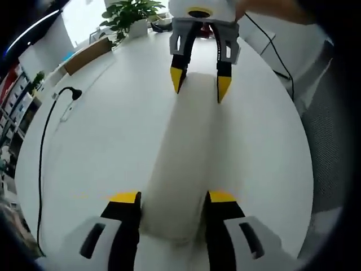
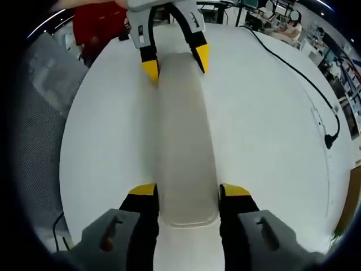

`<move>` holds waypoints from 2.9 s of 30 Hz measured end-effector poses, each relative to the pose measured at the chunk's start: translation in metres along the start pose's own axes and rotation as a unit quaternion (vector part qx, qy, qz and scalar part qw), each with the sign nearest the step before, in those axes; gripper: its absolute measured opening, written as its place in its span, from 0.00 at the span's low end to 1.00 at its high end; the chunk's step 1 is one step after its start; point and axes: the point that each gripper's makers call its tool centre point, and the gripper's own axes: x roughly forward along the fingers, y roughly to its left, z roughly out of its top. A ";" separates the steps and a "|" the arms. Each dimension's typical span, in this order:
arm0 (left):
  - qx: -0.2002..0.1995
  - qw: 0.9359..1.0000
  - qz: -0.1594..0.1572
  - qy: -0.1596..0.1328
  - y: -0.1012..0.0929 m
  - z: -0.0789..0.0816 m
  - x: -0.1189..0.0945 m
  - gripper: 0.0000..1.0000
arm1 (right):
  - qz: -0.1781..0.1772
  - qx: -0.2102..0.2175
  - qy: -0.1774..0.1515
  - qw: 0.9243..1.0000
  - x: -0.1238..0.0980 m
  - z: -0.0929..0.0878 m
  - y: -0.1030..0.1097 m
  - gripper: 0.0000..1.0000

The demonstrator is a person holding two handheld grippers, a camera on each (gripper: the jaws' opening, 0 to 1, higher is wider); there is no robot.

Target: Arrange the utensils inside the cutlery case until each visible utensil rests in its matching compartment.

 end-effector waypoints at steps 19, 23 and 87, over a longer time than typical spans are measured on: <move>-0.003 0.999 -0.005 0.032 -0.076 -0.042 -0.029 0.44 | 0.012 -0.035 0.001 0.999 0.012 0.028 0.076 0.41; -0.008 0.999 -0.004 0.034 -0.094 -0.047 -0.034 0.44 | 0.015 -0.041 0.000 0.999 0.013 0.030 0.091 0.41; -0.367 0.816 0.278 -0.350 -0.096 0.001 -0.263 0.87 | -0.080 0.318 -0.360 0.873 -0.171 0.078 0.150 0.93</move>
